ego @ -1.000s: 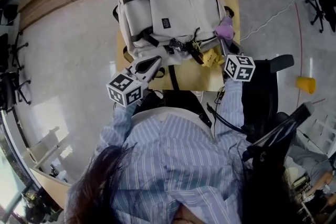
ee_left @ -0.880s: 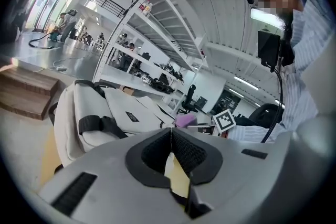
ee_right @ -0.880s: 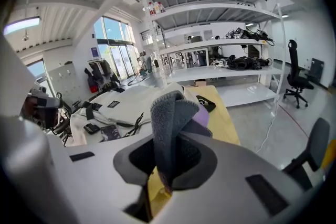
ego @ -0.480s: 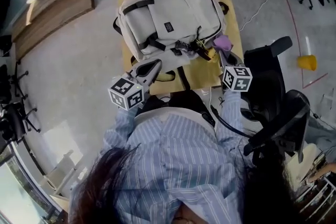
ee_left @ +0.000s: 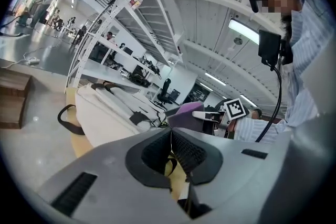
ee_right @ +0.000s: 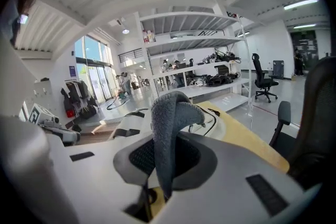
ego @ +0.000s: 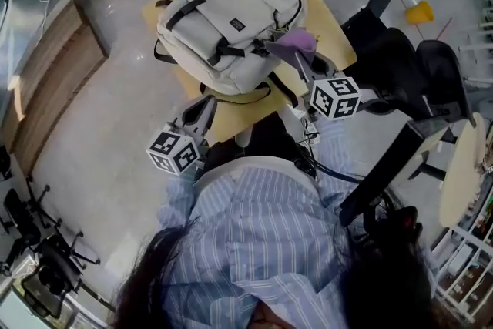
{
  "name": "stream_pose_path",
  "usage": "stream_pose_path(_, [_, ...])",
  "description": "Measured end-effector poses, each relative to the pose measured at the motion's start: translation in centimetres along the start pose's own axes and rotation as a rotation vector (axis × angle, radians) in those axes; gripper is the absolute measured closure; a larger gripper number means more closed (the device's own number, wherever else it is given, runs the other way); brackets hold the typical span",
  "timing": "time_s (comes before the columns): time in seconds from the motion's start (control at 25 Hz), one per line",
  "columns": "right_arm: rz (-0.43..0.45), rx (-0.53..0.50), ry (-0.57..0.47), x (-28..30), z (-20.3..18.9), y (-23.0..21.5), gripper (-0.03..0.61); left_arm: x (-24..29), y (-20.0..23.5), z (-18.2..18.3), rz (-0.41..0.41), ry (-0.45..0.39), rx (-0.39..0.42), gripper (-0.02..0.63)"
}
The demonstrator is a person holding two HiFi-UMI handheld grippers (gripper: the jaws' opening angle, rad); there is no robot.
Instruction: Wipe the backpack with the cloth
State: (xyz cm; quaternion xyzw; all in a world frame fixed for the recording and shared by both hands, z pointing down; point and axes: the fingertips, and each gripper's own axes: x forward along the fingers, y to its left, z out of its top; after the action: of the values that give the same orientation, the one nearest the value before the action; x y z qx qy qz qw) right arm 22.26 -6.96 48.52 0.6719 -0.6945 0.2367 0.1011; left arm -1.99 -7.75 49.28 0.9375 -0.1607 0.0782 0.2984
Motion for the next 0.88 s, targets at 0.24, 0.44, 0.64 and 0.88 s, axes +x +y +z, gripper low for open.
stream_pose_path(0.24, [0.014,0.005,0.057,-4.2,-5.2,8.3,0.537,-3.7,0.6,-3.7,-0.082,0.078,-0.009,0.607])
stream_pose_path(0.44, [-0.026,0.049,0.096,-7.5,-9.3,10.3,0.537,-5.0,1.2,-5.8,-0.089,0.091,-0.051,0.607])
stream_pose_path(0.64, [-0.075,0.082,0.079,-10.8,-10.4,10.8,0.537,-4.6,-0.6,-5.8,-0.146,0.115,-0.023,0.607])
stream_pose_path(0.88, [-0.096,0.103,0.069,-14.6,-12.4,10.7,0.537,-2.6,-4.0,-5.9,-0.212,0.142,0.044,0.607])
